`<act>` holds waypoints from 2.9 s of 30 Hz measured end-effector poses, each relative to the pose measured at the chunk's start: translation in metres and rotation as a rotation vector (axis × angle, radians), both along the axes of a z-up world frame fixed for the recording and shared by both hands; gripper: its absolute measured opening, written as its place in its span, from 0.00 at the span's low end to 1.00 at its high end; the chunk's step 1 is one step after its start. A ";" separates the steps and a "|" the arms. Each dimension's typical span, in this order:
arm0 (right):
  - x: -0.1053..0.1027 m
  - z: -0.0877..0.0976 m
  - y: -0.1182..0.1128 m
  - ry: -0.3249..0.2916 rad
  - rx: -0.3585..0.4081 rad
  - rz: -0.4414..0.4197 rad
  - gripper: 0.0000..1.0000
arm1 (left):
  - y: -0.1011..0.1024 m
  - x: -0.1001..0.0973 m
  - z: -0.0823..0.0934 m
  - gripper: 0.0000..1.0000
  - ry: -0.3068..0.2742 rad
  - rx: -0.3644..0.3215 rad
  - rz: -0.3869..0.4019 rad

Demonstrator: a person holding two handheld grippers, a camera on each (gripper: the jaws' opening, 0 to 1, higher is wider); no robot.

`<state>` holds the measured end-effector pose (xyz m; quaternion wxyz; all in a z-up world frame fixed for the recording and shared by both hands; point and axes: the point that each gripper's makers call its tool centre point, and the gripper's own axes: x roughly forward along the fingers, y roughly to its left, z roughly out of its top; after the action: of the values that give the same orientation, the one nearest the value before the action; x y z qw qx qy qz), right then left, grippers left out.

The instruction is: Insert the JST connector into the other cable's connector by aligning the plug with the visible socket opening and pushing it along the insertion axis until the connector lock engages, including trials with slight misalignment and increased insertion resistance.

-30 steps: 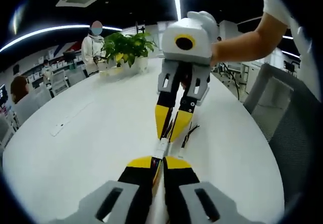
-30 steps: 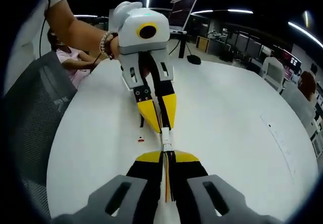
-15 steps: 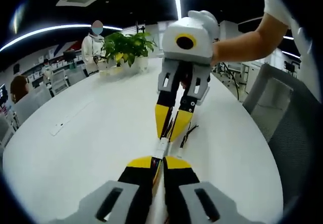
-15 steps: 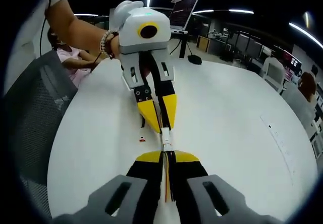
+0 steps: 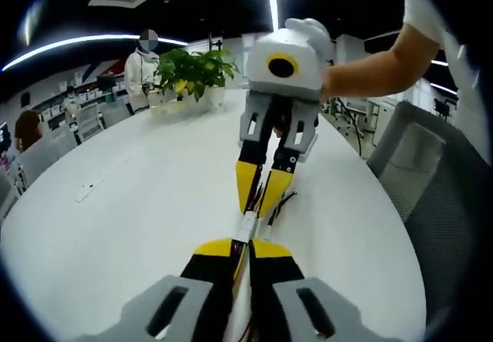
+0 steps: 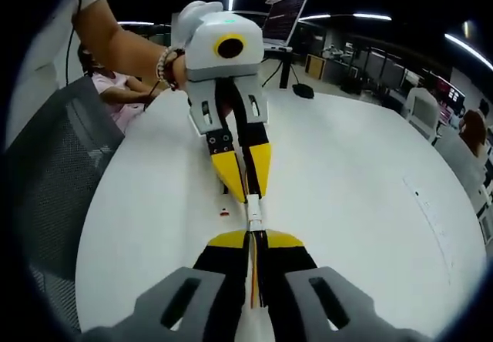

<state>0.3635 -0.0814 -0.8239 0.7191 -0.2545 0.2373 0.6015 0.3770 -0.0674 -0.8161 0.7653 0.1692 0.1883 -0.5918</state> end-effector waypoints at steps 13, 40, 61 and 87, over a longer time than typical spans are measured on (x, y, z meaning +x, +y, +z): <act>0.004 0.001 0.001 0.004 0.000 -0.003 0.03 | 0.001 0.004 0.001 0.00 0.015 -0.012 0.010; 0.039 -0.011 -0.001 -0.022 -0.003 -0.005 0.04 | -0.002 0.039 -0.016 0.01 -0.023 0.030 0.027; 0.064 -0.033 0.000 -0.016 -0.015 -0.020 0.04 | 0.001 0.058 -0.034 0.01 -0.040 0.069 0.073; 0.057 -0.005 -0.010 -0.042 0.017 -0.118 0.10 | 0.014 0.038 -0.002 0.06 -0.024 0.014 0.129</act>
<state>0.4209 -0.0910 -0.8286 0.7601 -0.2465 0.2318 0.5548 0.4145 -0.0538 -0.8183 0.8027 0.1691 0.1938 -0.5380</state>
